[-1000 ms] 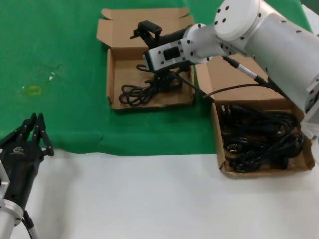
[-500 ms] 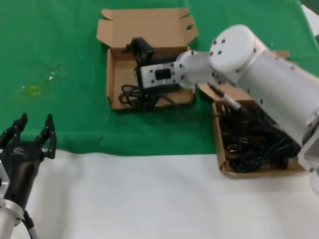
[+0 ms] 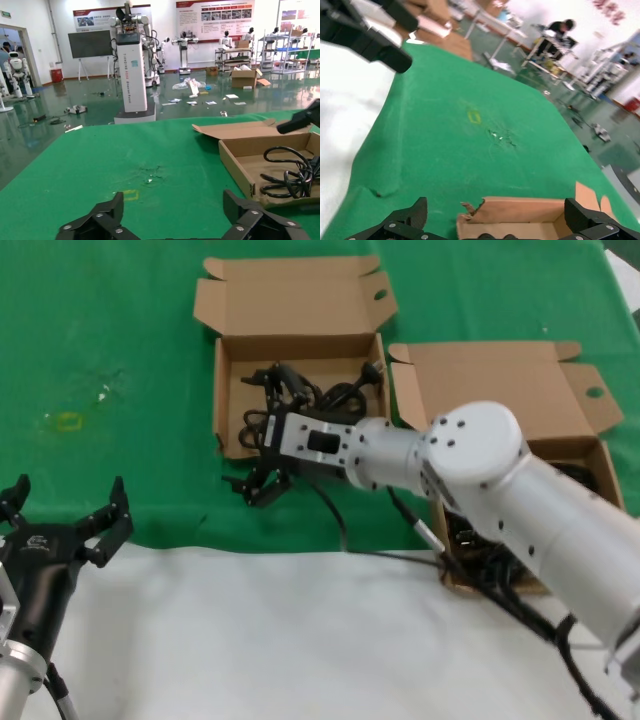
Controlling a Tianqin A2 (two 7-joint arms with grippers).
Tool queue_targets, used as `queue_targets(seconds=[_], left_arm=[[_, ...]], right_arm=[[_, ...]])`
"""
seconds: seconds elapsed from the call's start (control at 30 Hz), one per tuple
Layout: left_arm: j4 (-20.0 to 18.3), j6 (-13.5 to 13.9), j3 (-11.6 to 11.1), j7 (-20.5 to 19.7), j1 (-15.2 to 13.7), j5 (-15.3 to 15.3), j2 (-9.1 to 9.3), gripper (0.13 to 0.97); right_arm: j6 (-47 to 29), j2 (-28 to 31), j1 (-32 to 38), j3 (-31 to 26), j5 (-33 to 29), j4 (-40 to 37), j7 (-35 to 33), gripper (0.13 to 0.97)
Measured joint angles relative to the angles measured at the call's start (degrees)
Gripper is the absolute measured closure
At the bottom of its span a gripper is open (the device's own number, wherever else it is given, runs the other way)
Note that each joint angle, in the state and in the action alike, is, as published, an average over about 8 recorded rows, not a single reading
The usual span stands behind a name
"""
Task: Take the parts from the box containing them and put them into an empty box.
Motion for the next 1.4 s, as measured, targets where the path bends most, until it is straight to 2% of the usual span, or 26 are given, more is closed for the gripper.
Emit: queue_targets(seconds=[0.13, 0.4, 0.7, 1.0, 1.4], left_arm=[[0.00, 0.00, 0.00, 0.00, 0.00, 0.00, 0.00, 0.492], [0.00, 0.00, 0.00, -0.02, 0.00, 0.00, 0.00, 0.300], [0.00, 0.00, 0.00, -0.02, 0.00, -0.01, 0.00, 0.180], [0.00, 0.00, 0.00, -0.02, 0.00, -0.01, 0.00, 0.132], [0.00, 0.00, 0.00, -0.02, 0.00, -0.01, 0.00, 0.132]], right_arm=[[2.00, 0.92, -4.47, 3.53, 0.05, 4.05, 2.08, 0.129], [5.96, 2.76, -13.40, 10.60, 0.14, 12.07, 6.19, 0.129], [10.40, 4.82, -23.43, 18.53, 0.24, 21.07, 10.80, 0.129], [14.84, 6.88, -33.45, 26.45, 0.35, 30.06, 15.42, 0.129], [20.75, 9.63, -46.83, 36.99, 0.48, 42.03, 21.53, 0.129]])
